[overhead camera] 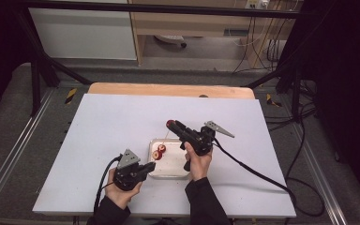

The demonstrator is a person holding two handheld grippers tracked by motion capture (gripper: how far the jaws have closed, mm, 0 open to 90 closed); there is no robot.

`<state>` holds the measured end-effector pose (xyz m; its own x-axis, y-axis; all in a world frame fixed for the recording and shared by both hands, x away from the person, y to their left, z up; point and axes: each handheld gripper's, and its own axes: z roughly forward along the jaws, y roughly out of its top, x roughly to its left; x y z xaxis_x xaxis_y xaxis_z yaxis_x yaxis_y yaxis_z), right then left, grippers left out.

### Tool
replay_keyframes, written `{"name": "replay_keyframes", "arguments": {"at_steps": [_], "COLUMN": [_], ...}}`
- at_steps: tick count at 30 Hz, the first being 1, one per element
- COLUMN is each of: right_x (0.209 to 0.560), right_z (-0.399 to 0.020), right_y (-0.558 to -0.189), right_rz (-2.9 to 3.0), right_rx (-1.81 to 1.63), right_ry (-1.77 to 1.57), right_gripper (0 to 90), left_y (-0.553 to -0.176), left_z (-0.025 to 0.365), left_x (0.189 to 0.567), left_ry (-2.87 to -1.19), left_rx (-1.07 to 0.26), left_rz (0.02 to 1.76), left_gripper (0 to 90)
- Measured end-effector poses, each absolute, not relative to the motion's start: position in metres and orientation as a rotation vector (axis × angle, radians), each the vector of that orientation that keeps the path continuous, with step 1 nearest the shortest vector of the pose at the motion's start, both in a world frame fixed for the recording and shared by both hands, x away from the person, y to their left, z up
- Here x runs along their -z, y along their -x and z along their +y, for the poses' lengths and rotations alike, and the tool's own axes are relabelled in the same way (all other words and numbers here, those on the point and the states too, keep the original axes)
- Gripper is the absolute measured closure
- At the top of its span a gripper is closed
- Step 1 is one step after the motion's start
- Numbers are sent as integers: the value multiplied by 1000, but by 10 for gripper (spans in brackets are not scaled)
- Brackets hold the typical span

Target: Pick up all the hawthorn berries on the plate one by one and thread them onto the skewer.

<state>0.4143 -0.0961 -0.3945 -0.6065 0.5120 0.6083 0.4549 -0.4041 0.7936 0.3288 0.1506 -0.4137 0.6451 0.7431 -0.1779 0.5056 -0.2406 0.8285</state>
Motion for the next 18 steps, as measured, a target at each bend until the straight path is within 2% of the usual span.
{"name": "replay_keyframes", "arguments": {"at_steps": [18], "right_x": [403], "right_z": [-91], "right_y": [-411], "right_rz": [1736], "right_rx": [-2187], "right_ry": [-1373], "right_gripper": [628], "left_y": [-332], "left_z": [144], "left_x": [409], "left_ry": [-1853], "left_rx": [-316], "left_rz": [1035], "left_gripper": [886]}}
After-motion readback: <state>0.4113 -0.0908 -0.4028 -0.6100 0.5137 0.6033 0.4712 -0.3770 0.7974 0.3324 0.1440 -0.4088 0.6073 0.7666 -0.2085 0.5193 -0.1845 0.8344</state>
